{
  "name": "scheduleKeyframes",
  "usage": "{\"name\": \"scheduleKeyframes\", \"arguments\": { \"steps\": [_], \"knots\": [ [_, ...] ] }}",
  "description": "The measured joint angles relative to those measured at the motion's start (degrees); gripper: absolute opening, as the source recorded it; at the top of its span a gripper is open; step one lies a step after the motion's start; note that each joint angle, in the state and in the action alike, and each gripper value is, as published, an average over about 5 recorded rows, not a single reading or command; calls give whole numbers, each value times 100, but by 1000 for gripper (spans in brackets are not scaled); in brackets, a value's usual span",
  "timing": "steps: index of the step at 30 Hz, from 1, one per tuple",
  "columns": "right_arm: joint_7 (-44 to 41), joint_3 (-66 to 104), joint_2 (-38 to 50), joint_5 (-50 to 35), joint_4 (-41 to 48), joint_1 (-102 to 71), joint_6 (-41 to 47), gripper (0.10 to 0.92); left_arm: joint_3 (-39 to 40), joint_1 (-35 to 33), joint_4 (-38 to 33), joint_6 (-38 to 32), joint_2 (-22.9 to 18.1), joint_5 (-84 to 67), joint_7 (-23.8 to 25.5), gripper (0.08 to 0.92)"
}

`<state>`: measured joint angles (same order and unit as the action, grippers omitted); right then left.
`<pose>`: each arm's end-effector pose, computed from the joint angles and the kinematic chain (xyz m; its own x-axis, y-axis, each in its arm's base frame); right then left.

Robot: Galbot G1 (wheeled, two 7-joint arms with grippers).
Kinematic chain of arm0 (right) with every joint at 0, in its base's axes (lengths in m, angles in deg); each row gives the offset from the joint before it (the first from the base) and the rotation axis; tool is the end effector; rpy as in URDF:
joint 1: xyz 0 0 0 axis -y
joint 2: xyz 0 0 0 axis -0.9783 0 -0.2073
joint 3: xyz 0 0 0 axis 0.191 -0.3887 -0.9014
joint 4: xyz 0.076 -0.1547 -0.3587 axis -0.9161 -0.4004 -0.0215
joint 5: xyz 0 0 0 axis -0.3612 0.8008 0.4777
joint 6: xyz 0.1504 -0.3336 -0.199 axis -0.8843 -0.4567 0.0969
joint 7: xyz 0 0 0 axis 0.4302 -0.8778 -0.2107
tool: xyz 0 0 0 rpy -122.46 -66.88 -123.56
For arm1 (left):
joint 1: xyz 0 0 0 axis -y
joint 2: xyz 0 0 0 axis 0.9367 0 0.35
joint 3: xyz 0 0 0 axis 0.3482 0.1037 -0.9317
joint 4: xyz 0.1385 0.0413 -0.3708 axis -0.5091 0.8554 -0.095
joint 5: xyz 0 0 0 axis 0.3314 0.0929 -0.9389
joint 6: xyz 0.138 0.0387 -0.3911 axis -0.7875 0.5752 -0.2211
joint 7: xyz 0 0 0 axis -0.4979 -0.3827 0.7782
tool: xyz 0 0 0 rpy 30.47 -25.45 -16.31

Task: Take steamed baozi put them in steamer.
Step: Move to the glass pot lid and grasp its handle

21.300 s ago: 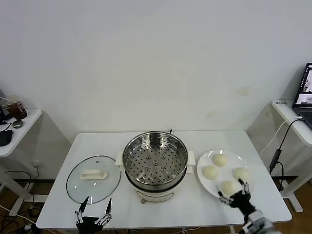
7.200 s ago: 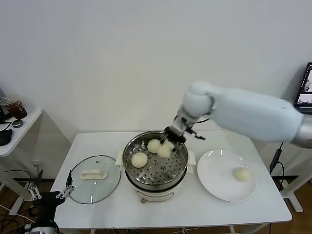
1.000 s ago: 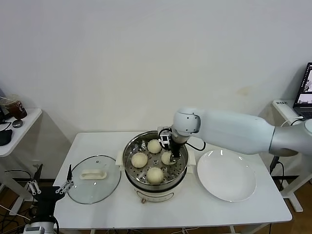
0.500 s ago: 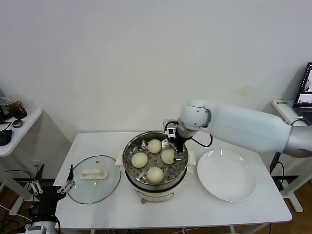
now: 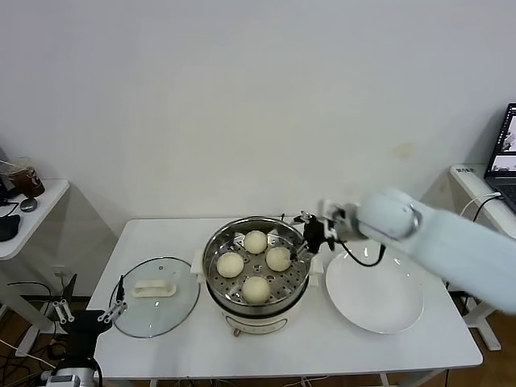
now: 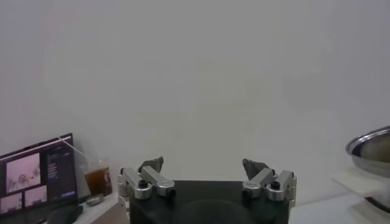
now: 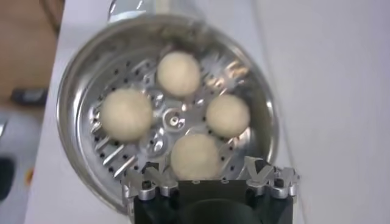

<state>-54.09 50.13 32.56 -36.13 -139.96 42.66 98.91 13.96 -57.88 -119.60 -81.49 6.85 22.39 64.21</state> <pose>0.4805 -0.0351 -0.1368 -0.4824 -0.6282 0.6105 -0.8691 0.2563 -0.4230 0.1746 0.1471 -0.3495 -0.9837 -0.1230 -0.1312 -0.1587 0.9370 0.3111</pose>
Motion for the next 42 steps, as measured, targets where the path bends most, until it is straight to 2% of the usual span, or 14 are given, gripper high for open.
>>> {"name": "scheduleKeyframes", "arguments": {
  "steps": [4,8,16,22,31,42],
  "knots": [
    [463,1306,37,403,-143,-1527,-792,823,32,-27,16,-70,-23,2,3,823],
    [724,2594,-301,986,-162,-3025,-1675,823,77,-65,31,-167,-59,29,-3,823],
    [835,4941,-1848,2166,-163,-5511,-3578,823,84,-97,132,-538,-64,219,-72,823],
    [982,6383,-3087,2442,-289,-6808,-4461,823,20,-2,352,-741,13,635,-203,823],
    [1395,7817,-4225,2328,-454,-8060,-4514,823,-154,133,991,-695,336,2339,-586,823],
    [1582,8550,-4796,2218,-386,-8883,-4043,823,-26,516,1946,-567,821,5628,-1063,823]
  ]
}}
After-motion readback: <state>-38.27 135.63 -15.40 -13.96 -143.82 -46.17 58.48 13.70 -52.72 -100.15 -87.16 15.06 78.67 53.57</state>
